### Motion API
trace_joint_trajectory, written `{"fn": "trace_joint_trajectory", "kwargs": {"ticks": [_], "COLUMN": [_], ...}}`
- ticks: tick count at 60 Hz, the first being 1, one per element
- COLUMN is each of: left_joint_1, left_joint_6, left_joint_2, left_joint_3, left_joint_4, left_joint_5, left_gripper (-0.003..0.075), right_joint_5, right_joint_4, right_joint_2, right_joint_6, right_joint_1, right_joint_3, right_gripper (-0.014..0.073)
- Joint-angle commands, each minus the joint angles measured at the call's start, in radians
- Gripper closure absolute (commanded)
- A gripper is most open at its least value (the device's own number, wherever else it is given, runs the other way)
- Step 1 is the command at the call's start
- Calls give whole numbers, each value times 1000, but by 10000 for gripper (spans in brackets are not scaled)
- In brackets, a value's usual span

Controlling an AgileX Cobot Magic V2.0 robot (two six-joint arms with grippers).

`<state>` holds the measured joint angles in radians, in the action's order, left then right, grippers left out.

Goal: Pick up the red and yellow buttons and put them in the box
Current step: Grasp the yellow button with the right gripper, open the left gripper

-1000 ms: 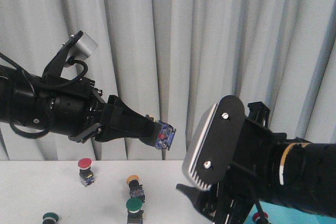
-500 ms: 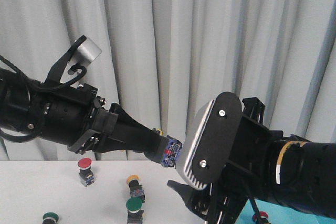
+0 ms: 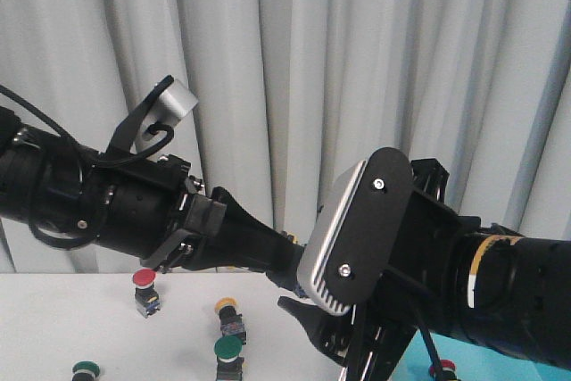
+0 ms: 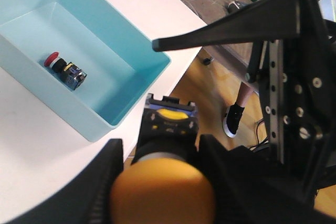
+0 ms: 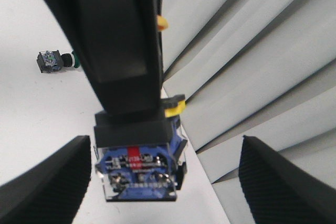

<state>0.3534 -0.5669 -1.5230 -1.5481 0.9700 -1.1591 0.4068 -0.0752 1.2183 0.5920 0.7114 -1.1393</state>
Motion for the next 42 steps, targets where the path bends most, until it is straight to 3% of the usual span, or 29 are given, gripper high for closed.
{"fn": "trace_joint_trajectory", "kwargs": {"ticks": [1,7,19,27,42], "left_joint_1": [9,9,9,9,9], "left_joint_6": [3,3,3,3,0], "left_joint_2": [33,33,33,33,35], "left_joint_3": [-19,-19,-19,-19,-19], "left_joint_4": [103,121,125,125,182], "left_joint_5": [43,57,56,80,128], "left_gripper": [716,716,716,715,657], "right_joint_5": [-72,-71,-72,-77,-72], "right_joint_4": [1,1,2,14,29], "right_joint_2": [-21,-21,-21,-21,-21], "right_joint_6": [8,8,7,0,0], "right_joint_1": [-1,-1,-1,-1,-1], "right_joint_3": [-31,-31,-31,-31,-31], "right_gripper": [53,110,354,471,494]}}
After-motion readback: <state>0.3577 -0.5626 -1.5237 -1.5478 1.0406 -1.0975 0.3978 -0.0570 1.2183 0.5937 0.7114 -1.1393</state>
